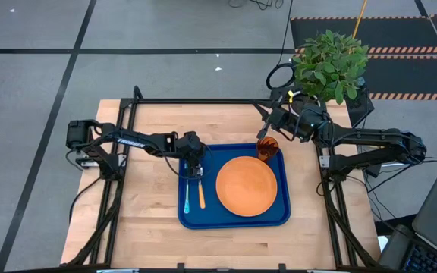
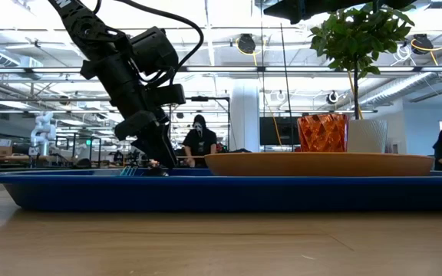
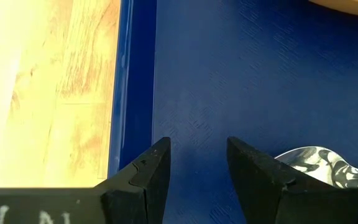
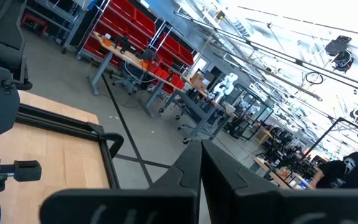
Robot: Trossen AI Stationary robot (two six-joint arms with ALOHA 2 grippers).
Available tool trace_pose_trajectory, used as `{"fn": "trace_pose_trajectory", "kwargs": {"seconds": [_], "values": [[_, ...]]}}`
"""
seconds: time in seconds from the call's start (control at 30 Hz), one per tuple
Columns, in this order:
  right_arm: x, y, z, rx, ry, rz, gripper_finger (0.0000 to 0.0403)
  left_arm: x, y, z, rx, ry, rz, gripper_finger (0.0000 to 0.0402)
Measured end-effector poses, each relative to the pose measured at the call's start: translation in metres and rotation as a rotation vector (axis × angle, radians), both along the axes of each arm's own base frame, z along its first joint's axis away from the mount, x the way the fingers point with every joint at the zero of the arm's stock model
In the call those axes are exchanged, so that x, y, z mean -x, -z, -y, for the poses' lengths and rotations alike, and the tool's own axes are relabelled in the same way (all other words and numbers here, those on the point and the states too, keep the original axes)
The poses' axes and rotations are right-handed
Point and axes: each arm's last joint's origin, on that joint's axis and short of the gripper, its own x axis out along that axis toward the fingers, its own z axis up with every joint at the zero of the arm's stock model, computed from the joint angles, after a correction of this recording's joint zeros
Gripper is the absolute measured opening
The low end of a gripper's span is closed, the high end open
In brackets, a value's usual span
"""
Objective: Pick and place plate/cup/fork/spoon on tray
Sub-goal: Adjust the orange spoon on the blue tray
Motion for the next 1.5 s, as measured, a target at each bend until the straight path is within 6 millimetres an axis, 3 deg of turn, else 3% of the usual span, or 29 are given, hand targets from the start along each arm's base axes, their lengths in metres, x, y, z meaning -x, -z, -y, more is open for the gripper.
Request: {"fn": "trace_pose_trajectory", "kwargs": {"seconds": [1.5], "values": [[-0.0079,0.0046,0.0012,0.01,-0.023,-0.004,0.0002,-0.0039,-0.003,-0.0004,-0.033,0.035,0.043,0.0161]]}}
